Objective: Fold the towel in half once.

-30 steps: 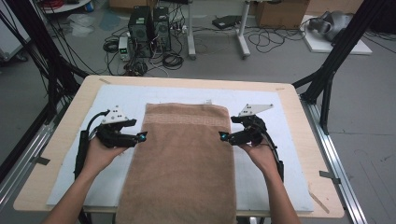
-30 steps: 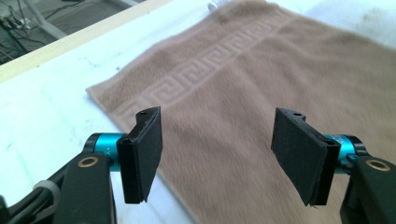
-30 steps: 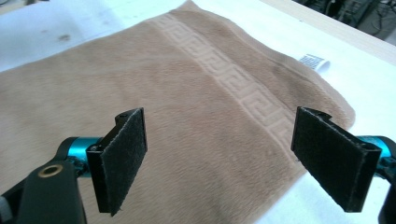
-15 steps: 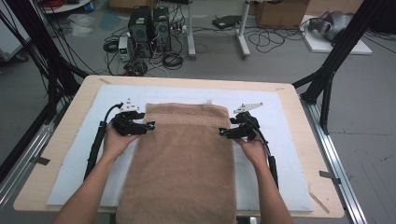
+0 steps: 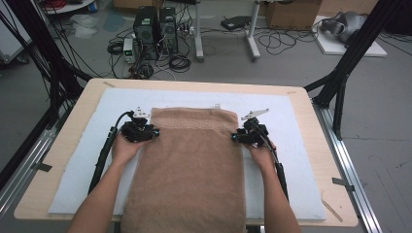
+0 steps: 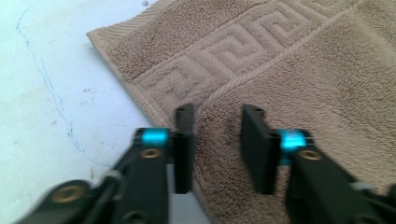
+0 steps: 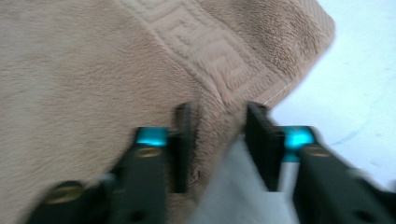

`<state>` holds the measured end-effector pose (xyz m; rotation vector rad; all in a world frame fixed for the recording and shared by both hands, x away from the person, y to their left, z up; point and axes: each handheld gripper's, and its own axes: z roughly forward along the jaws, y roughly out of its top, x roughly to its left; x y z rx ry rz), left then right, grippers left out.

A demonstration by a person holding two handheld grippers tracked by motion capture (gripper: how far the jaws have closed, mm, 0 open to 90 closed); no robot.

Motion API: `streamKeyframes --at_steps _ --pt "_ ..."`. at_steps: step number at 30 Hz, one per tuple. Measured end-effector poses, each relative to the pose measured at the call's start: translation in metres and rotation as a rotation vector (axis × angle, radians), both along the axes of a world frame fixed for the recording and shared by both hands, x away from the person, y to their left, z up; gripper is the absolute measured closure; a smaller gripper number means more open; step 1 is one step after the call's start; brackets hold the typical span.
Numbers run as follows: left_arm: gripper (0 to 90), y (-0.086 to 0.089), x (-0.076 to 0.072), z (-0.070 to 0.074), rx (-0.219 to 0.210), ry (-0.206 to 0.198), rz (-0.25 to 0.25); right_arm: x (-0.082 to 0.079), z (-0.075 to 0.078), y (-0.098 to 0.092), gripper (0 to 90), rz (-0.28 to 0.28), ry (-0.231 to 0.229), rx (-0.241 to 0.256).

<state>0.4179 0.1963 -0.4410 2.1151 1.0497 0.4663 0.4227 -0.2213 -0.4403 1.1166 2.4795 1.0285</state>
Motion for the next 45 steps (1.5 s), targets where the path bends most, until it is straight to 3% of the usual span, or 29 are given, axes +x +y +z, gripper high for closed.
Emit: streamKeyframes --at_steps 2,7,9,13,19,23,26,29,34,39,41,45 --pt "78.2 0.0 0.0 0.0 -0.006 0.008 -0.004 -0.001 0.001 0.002 80.7 0.019 0.01 0.002" --pt "83.9 0.002 -0.001 0.003 -0.008 0.016 -0.014 -0.002 0.005 0.003 83.7 0.036 0.013 0.002" --pt "84.3 0.005 -0.002 0.007 -0.007 0.006 -0.027 -0.004 0.01 0.001 83.9 0.048 -0.004 0.014" --pt "84.3 0.013 -0.007 0.02 -0.051 -0.039 -0.046 -0.01 0.026 -0.005 84.1 0.067 -0.049 0.07" --pt "84.1 0.023 -0.03 0.041 -0.081 -0.096 -0.097 -0.031 0.055 -0.009 84.1 0.132 -0.087 0.098" --pt "84.1 0.028 -0.059 0.045 -0.094 -0.135 -0.141 -0.051 0.065 -0.012 84.0 0.18 -0.082 0.105" --pt "83.7 0.031 -0.082 0.043 -0.078 -0.153 -0.174 -0.071 0.061 -0.014 83.8 0.225 -0.057 0.096" --pt "83.5 0.03 -0.106 0.035 -0.037 -0.165 -0.196 -0.093 0.049 -0.01 83.6 0.272 -0.04 0.046" --pt "83.6 0.039 -0.134 0.015 -0.015 -0.166 -0.196 -0.118 0.028 -0.015 83.3 0.274 -0.011 0.052" --pt "80.7 0.048 -0.144 -0.003 -0.037 -0.108 -0.192 -0.124 0.011 -0.02 78.2 0.257 0.018 0.07" --pt "77.4 0.05 -0.144 0.001 -0.05 -0.118 -0.197 -0.124 0.011 -0.021 69.6 0.241 0.01 0.081" --pt "72.0 0.049 -0.139 0.019 -0.074 -0.158 -0.204 -0.121 0.027 -0.026 62.2 0.223 -0.032 0.116"
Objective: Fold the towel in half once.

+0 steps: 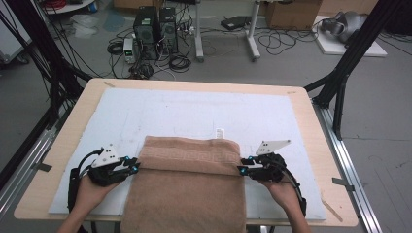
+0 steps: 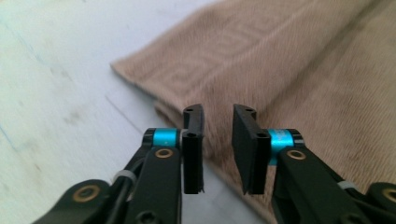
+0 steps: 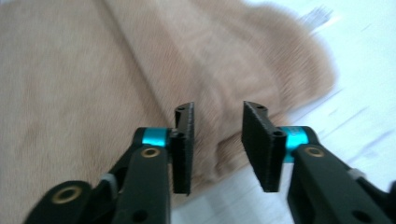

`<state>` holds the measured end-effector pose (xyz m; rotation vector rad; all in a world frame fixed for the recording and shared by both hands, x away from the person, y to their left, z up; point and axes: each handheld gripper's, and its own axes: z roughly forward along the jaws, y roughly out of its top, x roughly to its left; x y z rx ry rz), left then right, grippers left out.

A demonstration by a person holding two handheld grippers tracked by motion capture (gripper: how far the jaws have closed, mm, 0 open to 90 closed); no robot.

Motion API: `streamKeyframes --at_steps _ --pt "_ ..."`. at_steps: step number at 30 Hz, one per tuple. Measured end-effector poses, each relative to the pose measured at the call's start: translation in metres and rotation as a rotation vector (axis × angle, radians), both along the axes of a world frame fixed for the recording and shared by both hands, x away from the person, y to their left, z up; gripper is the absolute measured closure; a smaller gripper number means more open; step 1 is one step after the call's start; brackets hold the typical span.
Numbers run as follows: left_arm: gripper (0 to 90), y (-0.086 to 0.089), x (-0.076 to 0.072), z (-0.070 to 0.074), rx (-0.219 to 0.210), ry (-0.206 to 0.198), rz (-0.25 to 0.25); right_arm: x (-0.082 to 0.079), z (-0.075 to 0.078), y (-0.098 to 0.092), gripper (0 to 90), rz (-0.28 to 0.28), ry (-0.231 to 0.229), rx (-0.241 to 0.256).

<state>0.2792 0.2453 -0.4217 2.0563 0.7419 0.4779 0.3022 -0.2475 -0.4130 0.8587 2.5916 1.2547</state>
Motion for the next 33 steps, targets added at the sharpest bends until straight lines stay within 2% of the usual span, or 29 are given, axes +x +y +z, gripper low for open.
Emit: streamKeyframes --at_steps 3,6,8,10,11,12,16,17,18,20,24,26,30,33 --pt "67.0 -0.006 0.014 0.012 0.011 -0.006 0.011 0.009 0.011 0.001 56.8 -0.018 -0.025 0.004" --pt "62.0 -0.013 0.034 0.014 0.015 0.019 0.031 0.023 0.014 0.006 51.5 -0.039 -0.025 -0.003" --pt "60.4 -0.017 0.048 0.011 0.007 0.045 0.055 0.035 0.01 0.011 49.0 -0.05 -0.024 -0.012" --pt "59.5 -0.021 0.06 0.006 -0.011 0.081 0.07 0.045 0.004 0.015 47.3 -0.071 0.001 -0.021" --pt "59.2 -0.023 0.066 0.004 -0.015 0.085 0.082 0.05 0.0 0.016 46.5 -0.073 0.005 -0.034" --pt "59.0 -0.024 0.071 0.001 -0.007 0.102 0.092 0.054 -0.004 0.018 46.0 -0.078 0.014 -0.049" --pt "56.7 -0.028 0.088 -0.013 0.042 0.159 0.138 0.065 -0.018 0.019 45.7 -0.102 0.06 -0.051" --pt "56.5 -0.028 0.091 -0.017 0.061 0.177 0.138 0.066 -0.019 0.019 46.7 -0.105 0.068 -0.054" --pt "56.6 -0.029 0.091 -0.02 0.061 0.182 0.14 0.067 -0.021 0.02 48.7 -0.105 0.074 -0.057" --pt "58.5 -0.031 0.09 -0.02 0.071 0.169 0.144 0.067 -0.025 0.023 54.3 -0.089 0.087 -0.076" --pt "71.9 -0.034 0.087 -0.018 0.089 0.165 0.11 0.066 -0.024 0.028 75.0 -0.049 0.072 -0.083" --pt "78.5 -0.035 0.087 -0.017 0.088 0.174 0.102 0.065 -0.024 0.028 80.5 -0.037 0.077 -0.082" --pt "83.6 -0.034 0.086 -0.015 0.092 0.163 0.103 0.065 -0.019 0.023 84.1 -0.033 0.082 -0.049" --pt "83.9 -0.03 0.083 -0.007 0.054 0.143 0.109 0.061 -0.012 0.019 84.5 -0.025 0.055 -0.022"
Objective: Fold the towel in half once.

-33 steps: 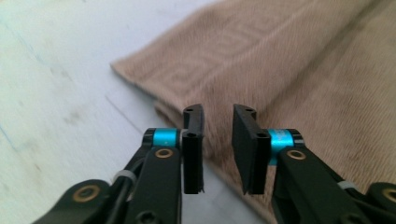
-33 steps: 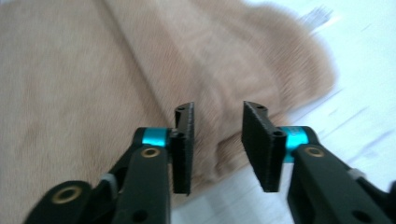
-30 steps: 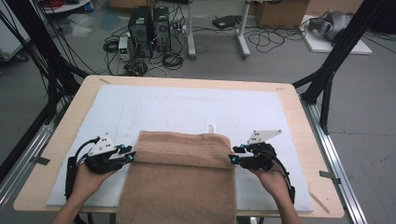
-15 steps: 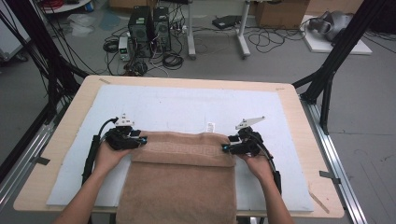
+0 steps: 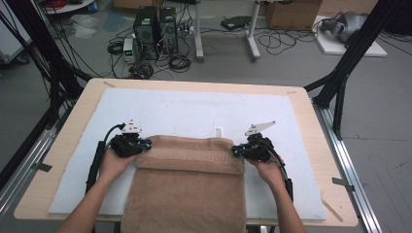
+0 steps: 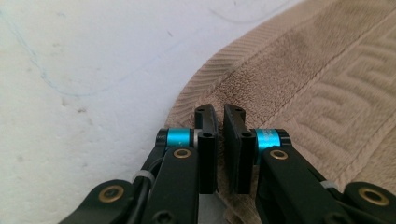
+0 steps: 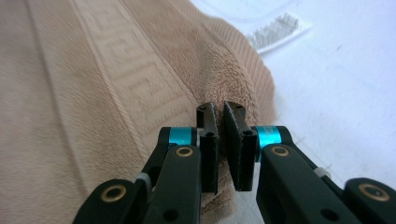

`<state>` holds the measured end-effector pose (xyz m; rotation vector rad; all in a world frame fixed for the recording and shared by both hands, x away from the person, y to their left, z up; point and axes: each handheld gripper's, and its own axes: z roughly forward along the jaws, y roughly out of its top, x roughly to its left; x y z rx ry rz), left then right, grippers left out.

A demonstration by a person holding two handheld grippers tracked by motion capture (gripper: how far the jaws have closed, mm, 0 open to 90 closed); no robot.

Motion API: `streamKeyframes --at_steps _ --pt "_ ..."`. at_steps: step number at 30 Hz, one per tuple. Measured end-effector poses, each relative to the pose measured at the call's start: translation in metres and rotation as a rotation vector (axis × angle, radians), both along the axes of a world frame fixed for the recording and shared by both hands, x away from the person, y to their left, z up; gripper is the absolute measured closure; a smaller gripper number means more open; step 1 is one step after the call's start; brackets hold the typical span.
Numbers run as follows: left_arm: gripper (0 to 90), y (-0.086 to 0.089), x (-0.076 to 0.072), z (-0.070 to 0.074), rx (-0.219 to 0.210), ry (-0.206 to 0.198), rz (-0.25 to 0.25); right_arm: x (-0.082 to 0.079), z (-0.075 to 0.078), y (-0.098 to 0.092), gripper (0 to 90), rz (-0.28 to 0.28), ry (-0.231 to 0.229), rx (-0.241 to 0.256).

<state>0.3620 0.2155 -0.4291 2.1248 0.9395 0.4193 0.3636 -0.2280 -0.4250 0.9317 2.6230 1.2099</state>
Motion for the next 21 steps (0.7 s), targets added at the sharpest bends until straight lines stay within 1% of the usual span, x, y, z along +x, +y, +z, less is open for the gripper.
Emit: streamKeyframes --at_steps 2,5,7,9,10,12,14,16,18,19,20,21 --pt "83.9 0.003 -0.003 0.008 -0.032 -0.022 -0.002 -0.002 0.006 -0.002 84.6 0.006 -0.007 0.015" --pt "83.8 0.009 -0.012 0.021 -0.084 -0.062 -0.005 -0.009 0.017 -0.003 84.5 0.022 -0.029 0.017" --pt "83.8 0.012 -0.02 0.029 -0.099 -0.082 -0.015 -0.016 0.025 -0.004 84.5 0.04 -0.047 0.028" --pt "83.7 0.013 -0.031 0.037 -0.108 -0.109 -0.027 -0.024 0.034 -0.005 84.5 0.061 -0.077 0.026" --pt "83.6 0.014 -0.037 0.041 -0.104 -0.125 -0.035 -0.029 0.038 -0.005 84.5 0.071 -0.087 0.028" --pt "83.6 0.015 -0.052 0.048 -0.116 -0.163 -0.052 -0.041 0.046 -0.006 84.4 0.09 -0.106 0.026" --pt "83.6 0.016 -0.068 0.054 -0.1 -0.196 -0.079 -0.055 0.053 -0.008 84.3 0.11 -0.127 0.027" --pt "83.6 0.019 -0.085 0.057 -0.109 -0.207 -0.105 -0.069 0.057 -0.011 84.2 0.149 -0.139 0.038" --pt "83.6 0.024 -0.103 0.055 -0.107 -0.21 -0.126 -0.085 0.06 -0.013 84.0 0.18 -0.147 0.041" --pt "83.5 0.026 -0.116 0.052 -0.118 -0.213 -0.137 -0.093 0.06 -0.014 82.9 0.198 -0.136 0.046" --pt "82.9 0.028 -0.125 0.049 -0.123 -0.218 -0.148 -0.103 0.059 -0.015 81.6 0.219 -0.134 0.057" --pt "81.5 0.031 -0.136 0.046 -0.125 -0.22 -0.161 -0.109 0.058 -0.016 80.3 0.227 -0.132 0.061"
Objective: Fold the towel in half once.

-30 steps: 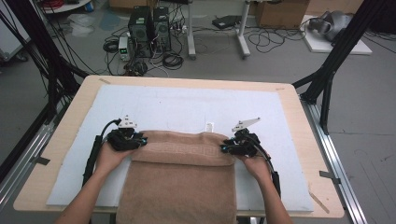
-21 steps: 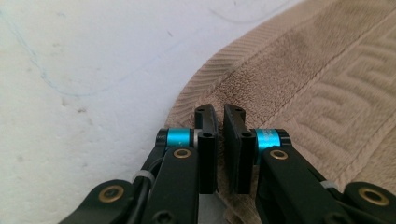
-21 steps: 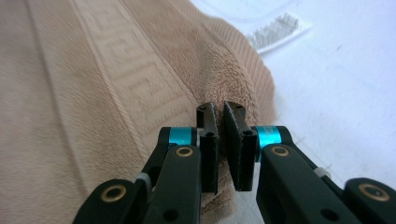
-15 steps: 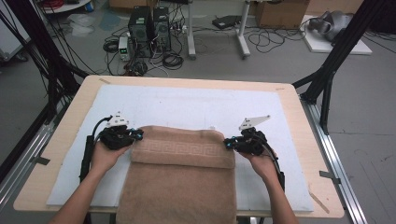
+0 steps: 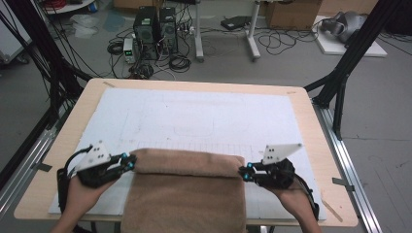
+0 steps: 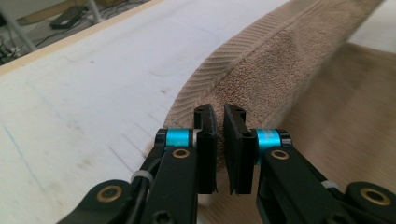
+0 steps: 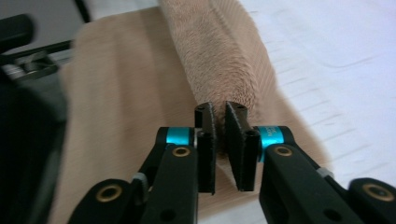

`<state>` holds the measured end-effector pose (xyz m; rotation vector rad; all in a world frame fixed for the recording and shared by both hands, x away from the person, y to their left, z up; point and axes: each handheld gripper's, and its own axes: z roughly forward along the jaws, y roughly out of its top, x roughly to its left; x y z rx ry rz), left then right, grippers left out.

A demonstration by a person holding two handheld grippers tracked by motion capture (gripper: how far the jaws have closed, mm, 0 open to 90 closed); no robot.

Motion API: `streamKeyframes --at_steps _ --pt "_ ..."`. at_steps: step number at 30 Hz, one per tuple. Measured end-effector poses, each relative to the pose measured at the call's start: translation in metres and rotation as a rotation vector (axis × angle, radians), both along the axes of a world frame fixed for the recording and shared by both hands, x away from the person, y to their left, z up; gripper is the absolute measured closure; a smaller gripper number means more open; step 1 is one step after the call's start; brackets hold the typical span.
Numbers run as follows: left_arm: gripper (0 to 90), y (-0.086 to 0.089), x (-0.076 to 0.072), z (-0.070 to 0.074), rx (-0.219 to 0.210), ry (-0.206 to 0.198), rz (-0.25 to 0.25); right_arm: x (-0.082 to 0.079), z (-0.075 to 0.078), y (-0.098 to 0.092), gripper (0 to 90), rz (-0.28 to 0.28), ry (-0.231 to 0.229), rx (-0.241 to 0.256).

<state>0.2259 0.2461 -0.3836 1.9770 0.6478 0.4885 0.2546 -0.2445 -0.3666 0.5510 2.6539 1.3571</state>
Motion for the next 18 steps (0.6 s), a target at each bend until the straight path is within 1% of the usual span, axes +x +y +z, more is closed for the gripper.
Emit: streamKeyframes --at_steps 2,3,4,5,7,9,10,12,13,15,16,18 --pt "74.2 0.006 -0.016 -0.004 -0.007 0.01 -0.007 -0.009 -0.002 -0.005 74.0 0.006 0.002 0.015" --pt "69.1 0.008 -0.02 -0.004 -0.013 0.012 -0.008 -0.012 -0.003 -0.009 72.3 -0.002 0.011 0.033" --pt "66.3 0.01 -0.023 -0.003 -0.014 0.012 -0.009 -0.012 -0.003 -0.013 71.0 -0.017 0.013 0.039" --pt "65.7 0.012 -0.023 0.0 0.001 0.008 -0.011 -0.009 -0.004 -0.016 69.8 -0.031 0.011 0.045" --pt "62.5 0.013 -0.019 0.003 0.008 0.006 -0.004 -0.002 -0.006 -0.019 65.3 -0.071 0.016 0.047" --pt "60.6 0.012 -0.011 0.004 0.01 0.002 0.001 0.008 -0.01 -0.019 62.1 -0.105 0.019 0.035" --pt "59.8 0.01 -0.006 0.003 0.019 0.0 0.0 0.013 -0.014 -0.018 61.0 -0.115 0.022 0.025" --pt "57.6 0.006 0.007 -0.002 0.026 0.016 0.004 0.021 -0.021 -0.014 58.0 -0.132 0.031 0.014" --pt "56.7 0.003 0.013 -0.006 0.033 0.019 0.013 0.025 -0.024 -0.012 56.4 -0.144 0.031 0.002" --pt "54.7 -0.002 0.028 -0.015 0.034 0.047 0.027 0.034 -0.029 -0.009 53.2 -0.163 0.028 -0.009" --pt "54.3 -0.004 0.035 -0.019 0.035 0.053 0.032 0.038 -0.032 -0.008 52.4 -0.177 0.032 -0.01" --pt "53.7 -0.008 0.049 -0.027 0.045 0.073 0.061 0.047 -0.036 -0.006 49.8 -0.193 0.027 -0.023"
